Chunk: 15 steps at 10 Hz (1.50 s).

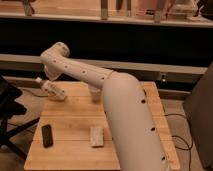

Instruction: Knock the bottle over

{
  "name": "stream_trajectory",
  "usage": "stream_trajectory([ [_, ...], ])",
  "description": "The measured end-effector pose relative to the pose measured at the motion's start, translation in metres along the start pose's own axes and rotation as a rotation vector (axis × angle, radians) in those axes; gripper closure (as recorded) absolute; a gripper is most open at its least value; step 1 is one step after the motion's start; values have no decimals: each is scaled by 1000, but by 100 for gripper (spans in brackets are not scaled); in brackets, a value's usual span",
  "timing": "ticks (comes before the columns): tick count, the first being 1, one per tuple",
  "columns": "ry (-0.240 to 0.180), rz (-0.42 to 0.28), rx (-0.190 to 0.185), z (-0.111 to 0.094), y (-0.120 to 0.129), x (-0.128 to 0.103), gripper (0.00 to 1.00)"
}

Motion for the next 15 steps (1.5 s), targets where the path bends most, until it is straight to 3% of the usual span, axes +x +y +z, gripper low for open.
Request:
stream_trajectory([
  [3,-1,-10,-3,-8,22,-18,100],
  [5,-10,-13,1,-3,20,-16,100],
  [8,-18,-22,9,11,-3,0,100],
  [13,-39,-31,8,9,19,-19,100],
  [15,-49,-35,15,17,11,-15,100],
])
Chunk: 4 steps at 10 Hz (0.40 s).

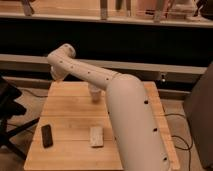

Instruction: Knock the bottle over

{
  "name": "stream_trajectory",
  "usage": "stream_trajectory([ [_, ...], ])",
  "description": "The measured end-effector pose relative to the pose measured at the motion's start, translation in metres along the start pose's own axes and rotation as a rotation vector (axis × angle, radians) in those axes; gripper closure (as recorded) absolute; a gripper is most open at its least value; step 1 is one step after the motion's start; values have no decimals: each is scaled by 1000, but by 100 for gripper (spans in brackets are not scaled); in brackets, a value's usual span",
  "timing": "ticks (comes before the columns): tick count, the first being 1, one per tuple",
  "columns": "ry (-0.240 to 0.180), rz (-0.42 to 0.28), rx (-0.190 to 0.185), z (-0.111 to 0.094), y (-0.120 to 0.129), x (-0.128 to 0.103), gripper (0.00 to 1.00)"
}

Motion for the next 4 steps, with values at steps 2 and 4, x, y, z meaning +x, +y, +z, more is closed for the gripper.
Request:
stream_trajectory([
  [2,-3,-9,7,8,-14,11,100],
  [4,-11,-8,12,9,-12,8,100],
])
